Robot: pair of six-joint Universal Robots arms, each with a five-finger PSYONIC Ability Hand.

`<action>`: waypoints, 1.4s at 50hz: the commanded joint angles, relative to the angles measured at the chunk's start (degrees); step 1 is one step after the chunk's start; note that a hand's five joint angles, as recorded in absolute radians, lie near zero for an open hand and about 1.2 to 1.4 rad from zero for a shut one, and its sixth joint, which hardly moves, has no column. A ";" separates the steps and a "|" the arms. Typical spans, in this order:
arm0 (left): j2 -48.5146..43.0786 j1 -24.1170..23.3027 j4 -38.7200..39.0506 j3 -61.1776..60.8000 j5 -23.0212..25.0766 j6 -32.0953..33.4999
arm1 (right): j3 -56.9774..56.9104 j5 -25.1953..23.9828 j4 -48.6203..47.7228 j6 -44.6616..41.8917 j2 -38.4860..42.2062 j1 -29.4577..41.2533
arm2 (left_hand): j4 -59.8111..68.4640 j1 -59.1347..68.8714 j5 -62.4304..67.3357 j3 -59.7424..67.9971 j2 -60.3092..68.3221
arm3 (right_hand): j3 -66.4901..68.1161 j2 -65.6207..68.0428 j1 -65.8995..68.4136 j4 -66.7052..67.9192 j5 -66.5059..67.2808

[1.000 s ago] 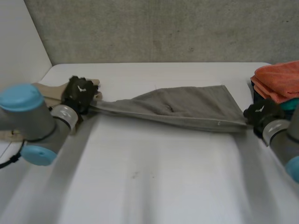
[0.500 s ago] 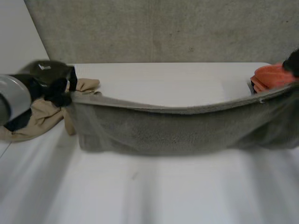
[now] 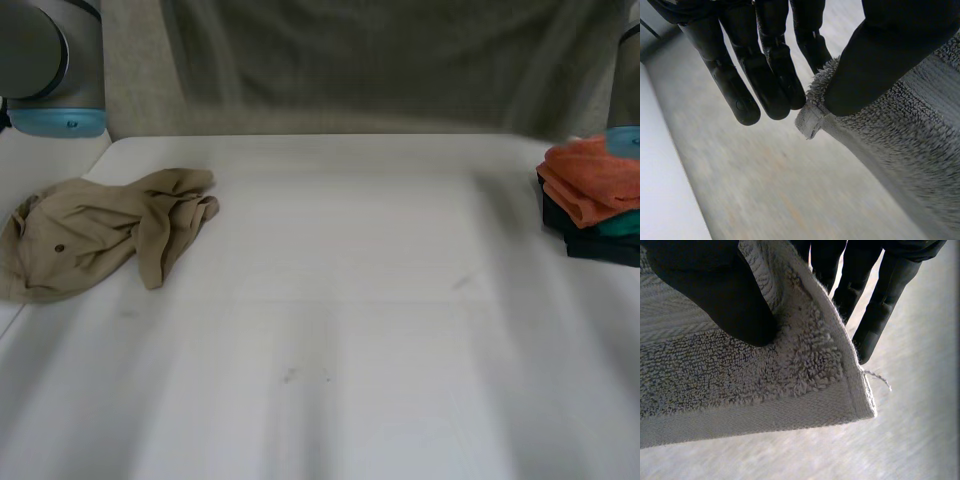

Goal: Fold the laundry.

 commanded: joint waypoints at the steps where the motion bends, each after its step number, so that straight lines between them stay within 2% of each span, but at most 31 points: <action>1: 0.76 0.51 -0.54 -6.98 -1.63 -0.34 | 4.96 -1.70 -1.66 1.30 0.20 1.31 | 11.16 15.22 13.61 11.59 11.32 | 11.50 12.47 14.56 11.19 13.47; 9: 0.76 1.83 -1.35 -22.37 -1.98 -0.52 | 11.11 -2.66 3.61 6.05 1.60 1.22 | 11.16 15.22 13.61 11.59 11.32 | 11.50 12.47 14.56 11.19 13.47; 13: 0.15 1.74 -1.52 -29.23 -1.98 -0.52 | 14.18 -6.69 10.45 6.76 6.16 1.22 | 11.16 15.22 13.61 11.59 11.32 | 11.50 12.47 14.56 11.19 13.47; 17: -0.29 1.48 -1.70 -36.35 -1.90 -0.43 | 16.03 -8.37 15.20 6.84 10.82 1.05 | 11.16 15.22 13.61 11.59 11.32 | 11.50 12.47 14.56 11.19 13.47; 24: 0.67 1.04 -5.38 -48.91 -1.81 0.45 | 19.81 -8.29 21.80 6.40 13.30 0.52 | 11.16 15.22 13.61 11.59 11.32 | 11.50 12.47 14.56 11.19 13.47; 28: 5.32 1.30 -13.72 -55.51 -1.72 1.41 | 24.99 -8.90 28.47 5.26 10.50 0.61 | 11.16 15.22 13.61 11.59 11.32 | 11.50 12.47 14.56 11.19 13.47; 33: 15.25 2.35 -28.04 -62.54 -1.28 4.92 | 36.04 -9.25 39.79 1.59 0.06 -3.16 | 11.16 15.22 13.61 11.59 11.32 | 11.50 12.47 14.56 11.19 13.47; 34: 18.57 2.97 -32.42 -65.16 -1.28 6.58 | 37.82 -9.34 41.48 0.44 -1.89 -3.87 | 11.16 15.22 13.61 11.59 11.32 | 11.50 12.47 14.56 11.19 13.47; 37: 23.60 3.59 -38.15 -69.22 -1.02 10.80 | 44.66 -8.82 47.71 -5.17 -9.43 -7.02 | 11.16 15.22 13.61 11.59 11.32 | 11.50 12.47 14.56 11.19 13.47; 38: 26.31 3.85 -40.70 -71.58 -0.50 14.30 | 45.91 -8.64 48.69 -6.50 -11.12 -7.74 | 11.16 15.22 13.61 11.59 11.32 | 11.50 12.47 14.56 11.19 13.47; 43: 30.82 4.29 -43.53 -76.52 1.79 23.64 | 52.16 -8.81 53.18 -15.12 -17.55 -11.87 | 11.16 15.22 13.61 11.59 11.32 | 11.50 12.47 14.56 11.19 13.47; 49: 30.03 3.59 -41.78 -74.07 2.59 23.74 | 51.29 -9.08 50.12 -15.75 -17.20 -12.05 | 11.16 15.22 13.61 11.59 11.32 | 11.50 12.47 14.56 11.19 13.47; 56: 19.15 -0.27 -32.12 -60.29 1.53 14.44 | 42.26 -8.46 36.00 -10.93 -6.94 -10.48 | 11.16 15.22 13.61 11.59 11.32 | 11.50 12.47 14.56 11.19 13.47; 60: 10.89 -0.72 -29.13 -51.32 -0.92 10.30 | 35.76 -8.37 27.82 -7.41 -0.44 -7.31 | 11.16 15.22 13.61 11.59 11.32 | 11.50 12.47 14.56 11.19 13.47; 64: 2.36 -1.60 -27.02 -41.74 -5.93 9.59 | 29.08 -7.94 22.18 -6.78 5.98 -6.34 | 11.16 15.22 13.61 11.59 11.32 | 11.50 12.47 14.56 11.19 13.47; 65: -0.88 -2.12 -26.31 -37.98 -7.85 9.59 | 27.66 -8.02 21.47 -6.78 7.31 -6.25 | 11.16 15.22 13.61 11.59 11.32 | 11.50 12.47 14.56 11.19 13.47; 70: -9.51 -3.62 -24.73 -27.24 -11.65 9.85 | 19.39 -8.11 19.88 -6.78 14.69 -5.29 | 11.16 15.22 13.61 11.59 11.32 | 11.50 12.47 14.56 11.19 13.47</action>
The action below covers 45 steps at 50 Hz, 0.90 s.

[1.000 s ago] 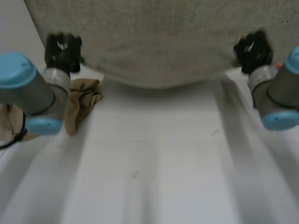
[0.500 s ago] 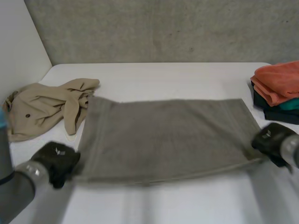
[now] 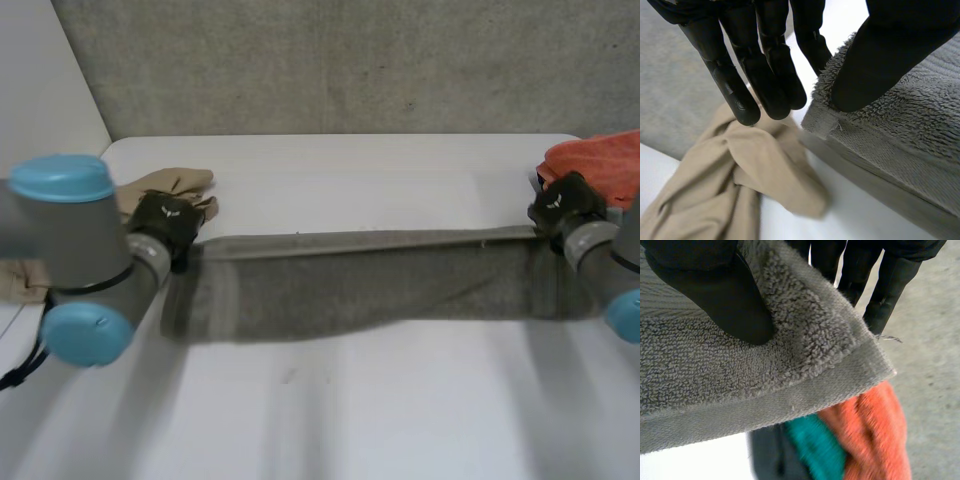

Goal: Fold the laundry.

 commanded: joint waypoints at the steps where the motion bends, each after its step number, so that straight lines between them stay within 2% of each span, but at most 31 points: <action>1: -12.72 -1.66 2.04 15.37 -6.14 0.43 | -12.34 -0.32 -3.30 0.01 11.33 1.93 | 11.14 15.16 13.61 11.33 10.96 | 11.49 12.47 14.56 11.19 13.47; 7: -17.30 -2.19 2.74 21.52 -5.96 0.60 | -18.42 -0.32 -3.65 0.01 16.97 2.64 | 11.14 15.16 13.61 11.33 10.96 | 8.56 9.53 11.62 8.25 10.53; 8: -17.65 -2.28 3.35 22.23 -5.96 0.60 | -19.12 -0.32 -3.82 0.18 17.50 2.72 | 11.14 15.16 13.61 11.33 10.96 | -0.80 0.18 2.27 -1.10 1.18; 9: -18.01 -2.36 3.97 22.67 -6.05 0.60 | -20.17 -0.14 -4.70 0.62 18.02 2.72 | 11.14 15.16 13.61 11.33 10.96 | -22.38 -21.40 -19.31 -22.68 -20.40; 10: -18.18 -2.37 4.76 23.02 -6.05 0.60 | -20.62 0.03 -5.31 0.89 18.20 2.72 | 11.14 15.16 13.61 11.33 10.96 | -34.58 -33.60 -31.51 -34.88 -32.61; 11: -18.36 -2.63 6.25 23.63 -6.49 0.69 | -20.88 0.21 -6.10 1.24 18.20 2.81 | -7.82 -3.81 -5.35 -7.63 -8.00 | -44.70 -43.72 -41.63 -45.00 -42.72; 13: -18.27 -2.98 7.57 23.73 -6.84 0.60 | -21.15 1.17 -9.43 2.64 17.94 2.90 | -33.79 -29.78 -31.32 -33.60 -33.98 | -58.51 -57.53 -55.44 -58.81 -56.53; 15: -17.75 -3.77 8.63 23.64 -7.02 0.51 | -21.15 2.14 -10.85 4.13 17.50 3.07 | -58.86 -54.84 -56.39 -58.67 -59.04 | -58.51 -57.53 -55.44 -58.81 -56.53; 21: -15.20 -6.58 8.46 22.15 -7.11 0.43 | -17.12 4.52 -8.76 12.38 10.67 3.08 | -58.64 -54.63 -56.17 -58.45 -58.83 | -58.51 -57.53 -55.44 -58.81 -56.53; 28: -6.86 -7.38 8.46 12.05 -6.76 0.17 | -8.77 2.94 -0.15 20.57 -0.24 2.46 | -58.48 -54.46 -56.01 -58.29 -58.66 | -58.51 -57.53 -55.44 -58.81 -56.53; 31: -2.20 -7.46 8.72 6.08 -6.32 -0.36 | -4.64 0.57 6.17 22.86 -3.93 0.97 | -58.48 -54.46 -56.01 -58.28 -58.66 | -56.08 -55.10 -53.02 -56.39 -54.11; 36: 3.43 -7.73 9.78 -2.45 -5.70 -1.06 | 2.74 -6.27 13.39 23.57 -6.66 -4.65 | -58.48 -54.46 -56.01 -58.28 -58.66 | -41.97 -40.99 -38.90 -42.27 -40.00; 40: 6.60 -8.08 12.32 -8.25 -3.42 -4.05 | 7.75 -11.55 13.14 23.13 -7.37 -8.07 | -58.48 -54.46 -56.01 -58.28 -58.66 | -38.75 -37.77 -35.68 -39.05 -36.77; 45: 9.15 -7.82 17.15 -14.49 3.59 -10.37 | 10.22 -14.38 9.89 23.04 -7.28 -10.98 | -57.81 -53.79 -55.34 -57.62 -57.99 | -38.07 -37.09 -35.00 -38.37 -36.10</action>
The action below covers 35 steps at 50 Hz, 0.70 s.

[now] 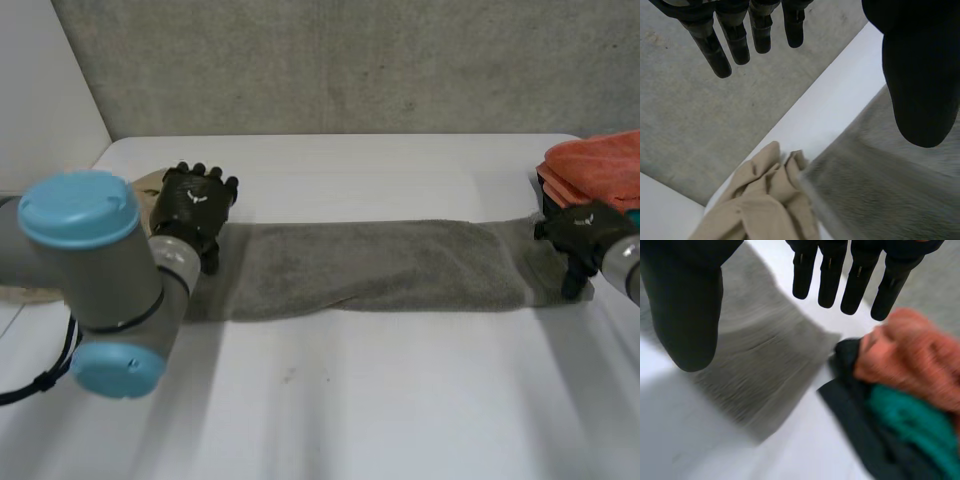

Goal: Fold the laundry.

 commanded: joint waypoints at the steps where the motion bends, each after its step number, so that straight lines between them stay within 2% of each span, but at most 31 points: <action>1: 3.88 0.09 6.58 -9.03 8.76 -8.02 | 4.81 -5.30 -4.36 -0.68 0.28 -4.85 | -0.30 0.37 -1.51 -0.73 -0.49 | 5.76 6.87 6.02 5.63 5.19; 4: 4.24 0.09 8.52 -10.17 11.31 -8.99 | 4.99 -5.39 -8.22 -0.59 2.20 -5.38 | 0.04 0.71 -1.17 -0.39 -0.15 | 6.44 7.55 6.69 6.30 5.86; 9: 4.85 0.27 9.05 -10.62 11.93 -9.26 | 3.94 -5.30 -11.13 -0.94 6.16 -5.65 | 0.04 0.71 -1.17 -0.39 -0.15 | 8.77 9.88 9.02 8.63 8.20; 11: 4.94 0.27 9.05 -10.79 11.93 -9.26 | 3.59 -5.30 -11.39 -1.03 7.22 -5.73 | 0.04 0.71 -1.17 -0.39 -0.15 | 26.68 27.79 26.93 26.54 26.10; 12: 4.94 0.18 9.05 -10.79 11.93 -9.26 | 2.80 -4.95 -11.40 -1.03 7.83 -5.91 | 0.04 0.71 -1.17 -0.39 -0.15 | 54.88 55.98 55.13 54.74 54.30; 18: 6.78 0.27 9.05 -11.41 11.93 -9.34 | 2.09 -1.35 -10.08 -2.43 7.31 -7.58 | -0.13 0.54 -1.34 -0.56 -0.31 | 55.16 56.27 55.41 55.02 54.59; 22: 9.07 0.27 9.05 -12.11 11.93 -9.69 | 2.36 4.97 -10.17 -5.77 4.94 -10.12 | -0.13 0.54 -1.34 -0.56 -0.31 | 55.16 56.27 55.41 55.02 54.59; 24: 10.21 0.27 9.05 -12.11 11.93 -10.22 | 2.27 9.00 -9.73 -10.23 3.10 -13.10 | -0.13 0.54 -1.34 -0.56 -0.31 | 55.16 56.27 55.41 55.02 54.59; 29: 14.07 0.18 8.97 -11.67 11.93 -13.99 | 1.83 14.12 -10.43 -22.11 1.25 -17.68 | -0.30 0.37 -1.51 -0.73 -0.48 | 55.16 56.27 55.41 55.02 54.59; 32: 15.22 0.27 8.97 -10.97 12.02 -15.67 | 1.83 14.57 -11.13 -23.97 -0.24 -15.76 | -0.30 0.37 -1.51 -0.73 -0.48 | 55.16 56.27 55.41 55.02 54.59; 34: 15.92 0.27 8.88 -9.57 12.02 -16.99 | 1.74 14.30 -11.74 -22.57 -1.82 -12.26 | -0.30 0.37 -1.51 -0.73 -0.48 | 55.16 56.27 55.41 55.02 54.59; 35: 16.01 0.27 8.79 -8.95 12.02 -17.25 | 1.48 14.04 -12.62 -20.21 -3.14 -8.24 | -0.13 0.54 -1.34 -0.56 -0.32 | 55.16 56.27 55.41 55.02 54.59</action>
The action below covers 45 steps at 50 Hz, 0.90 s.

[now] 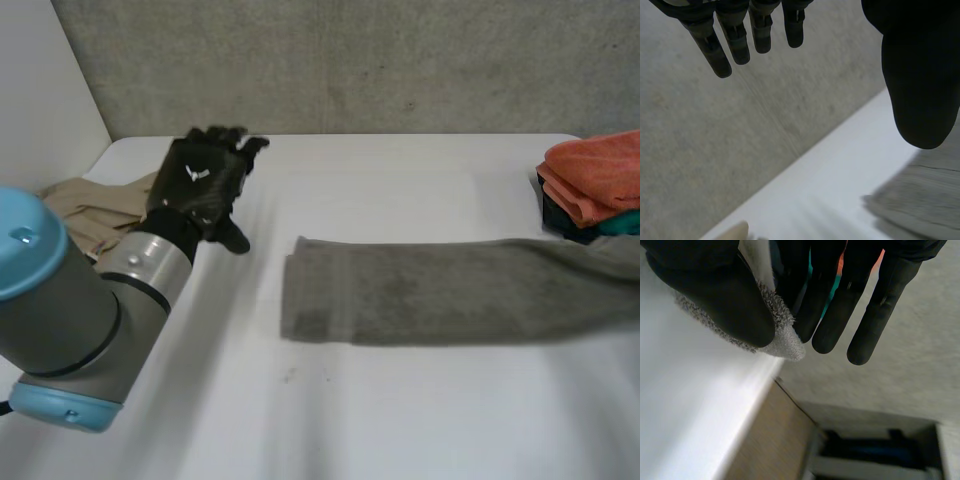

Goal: Fold the laundry.

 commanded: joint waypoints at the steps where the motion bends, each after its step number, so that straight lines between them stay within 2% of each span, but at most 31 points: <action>1: 2.65 0.03 -0.33 3.30 0.08 -4.00 | -0.53 0.68 -2.91 0.80 -5.12 9.85 | -0.14 0.54 -1.34 -0.56 -0.32 | 11.79 12.45 16.14 11.42 13.53; 3: 2.83 0.03 -0.60 5.06 -0.01 -4.35 | -0.27 -0.11 -4.23 3.44 -6.27 13.29 | -0.14 0.54 -1.34 -0.56 -0.32 | 11.79 12.45 16.14 11.42 13.53; 7: 3.80 0.03 -0.60 7.00 -0.10 -4.44 | 1.14 -3.45 -7.92 7.75 -9.08 24.53 | -0.14 0.54 -1.34 -0.56 -0.32 | 11.79 12.45 16.14 11.42 13.53; 8: 4.06 0.12 -0.60 7.26 -0.10 -4.52 | 1.75 -5.02 -9.06 8.54 -9.35 29.95 | -0.14 0.54 -1.34 -0.56 -0.32 | 11.79 12.45 16.14 11.42 13.53; 10: 4.33 0.03 -0.60 7.26 -0.18 -4.96 | 2.02 -7.05 -10.21 8.55 -9.00 35.26 | -0.14 0.54 -1.34 -0.56 -0.32 | 11.79 12.45 16.14 11.42 13.53; 11: 4.33 0.03 -0.60 7.17 -0.18 -5.05 | 2.19 -8.89 -11.43 8.46 -7.69 40.32 | -0.14 0.54 -1.34 -0.56 -0.32 | 11.79 12.45 16.14 11.42 13.53; 15: 4.24 0.03 -0.60 6.30 -0.18 -5.67 | 1.94 -13.02 -14.95 8.20 -0.42 50.27 | -0.13 0.54 -1.34 -0.56 -0.32 | 11.79 12.45 16.14 11.42 13.53; 22: 3.45 0.29 -0.51 5.42 -0.18 -5.76 | 0.09 -13.57 -16.81 6.88 10.24 57.77 | -0.14 0.54 -1.34 -0.56 -0.32 | 11.79 12.45 16.14 11.42 13.53; 24: 3.36 0.29 -0.51 5.24 -0.18 -5.67 | 0.09 -13.04 -16.63 6.70 10.51 57.60 | -0.14 0.54 -1.34 -0.56 -0.32 | 11.79 12.45 16.14 11.42 13.53; 25: 3.27 0.29 -0.51 5.24 -0.18 -5.67 | 0.17 -11.91 -16.46 7.40 9.99 57.25 | -0.14 0.54 -1.34 -0.56 -0.32 | -12.46 -11.80 -8.11 -12.83 -10.73; 28: 2.75 0.29 -0.51 5.06 -0.01 -5.58 | 2.18 -8.75 -16.63 10.28 7.02 56.20 | -0.14 0.54 -1.34 -0.56 -0.32 | -51.42 -50.76 -47.07 -51.79 -49.68; 29: 2.57 0.29 -0.51 5.06 -0.01 -5.58 | 2.89 -8.30 -16.54 11.44 5.87 56.02 | -0.14 0.54 -1.34 -0.56 -0.32 | -54.56 -53.90 -50.21 -54.93 -52.82; 31: 2.22 0.29 -0.42 5.15 -0.01 -5.58 | 4.47 -7.24 -16.54 14.60 2.45 55.06 | -0.14 0.54 -1.34 -0.56 -0.32 | -58.21 -57.55 -53.86 -58.58 -56.47; 32: 2.13 0.29 -0.42 5.15 -0.01 -5.58 | 6.05 -6.45 -16.02 17.92 -1.66 52.62 | -0.14 0.54 -1.34 -0.56 -0.32 | -58.21 -57.55 -53.86 -58.58 -56.47; 36: 1.69 -0.06 -0.33 5.15 -0.01 -5.58 | 10.35 -6.18 -13.74 24.79 -8.19 43.49 | 0.03 0.70 -1.18 -0.39 -0.15 | -58.21 -57.55 -53.86 -58.58 -56.47; 40: 1.07 -0.50 -0.25 4.98 -0.01 -5.58 | 13.96 -6.88 -8.13 26.65 -8.56 37.49 | 0.03 0.71 -1.17 -0.39 -0.15 | -58.21 -57.55 -53.86 -58.58 -56.47; 45: -0.86 -1.81 -0.25 5.06 -0.18 -5.58 | 17.75 -6.80 -6.44 26.13 -8.21 32.91 | 0.03 0.71 -1.17 -0.39 -0.15 | -58.21 -57.55 -53.86 -58.58 -56.47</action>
